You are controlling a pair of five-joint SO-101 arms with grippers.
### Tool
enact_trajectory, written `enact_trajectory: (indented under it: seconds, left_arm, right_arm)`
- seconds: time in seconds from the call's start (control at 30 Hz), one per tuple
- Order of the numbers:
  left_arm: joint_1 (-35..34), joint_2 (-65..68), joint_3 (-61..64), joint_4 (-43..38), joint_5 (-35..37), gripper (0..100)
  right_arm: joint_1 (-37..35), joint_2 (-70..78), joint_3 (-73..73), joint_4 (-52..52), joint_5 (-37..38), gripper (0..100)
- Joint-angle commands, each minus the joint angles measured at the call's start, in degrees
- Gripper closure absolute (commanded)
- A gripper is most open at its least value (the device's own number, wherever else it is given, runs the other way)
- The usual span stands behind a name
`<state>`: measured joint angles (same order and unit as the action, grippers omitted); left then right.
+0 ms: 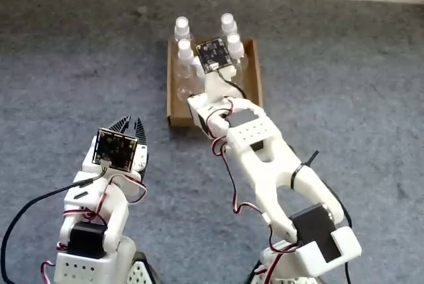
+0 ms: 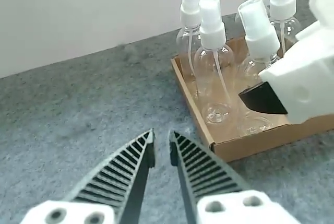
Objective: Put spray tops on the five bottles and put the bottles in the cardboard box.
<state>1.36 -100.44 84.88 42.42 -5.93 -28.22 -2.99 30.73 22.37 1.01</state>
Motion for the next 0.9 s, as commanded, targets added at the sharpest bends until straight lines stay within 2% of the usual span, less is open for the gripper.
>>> enact_trajectory:
  seconds: [0.0,0.17,0.47,0.87]
  left_arm:
    - [1.19,-0.22,-0.31,-1.41,-0.18,99]
    - [1.19,-0.22,-0.31,-1.41,-0.26,99]
    - [1.19,-0.4,1.1,-3.08,-0.44,99]
    - [1.01,-0.4,1.1,-3.08,-0.44,99]
  right_arm:
    - [-0.48,-0.13,-0.75,0.04,0.53,79.6]
    - [-0.48,-0.22,-0.75,0.04,0.53,76.3]
    - [-0.48,-0.31,-0.92,0.48,0.53,76.2]
    - [-0.48,-17.27,-4.79,15.43,0.44,76.3]
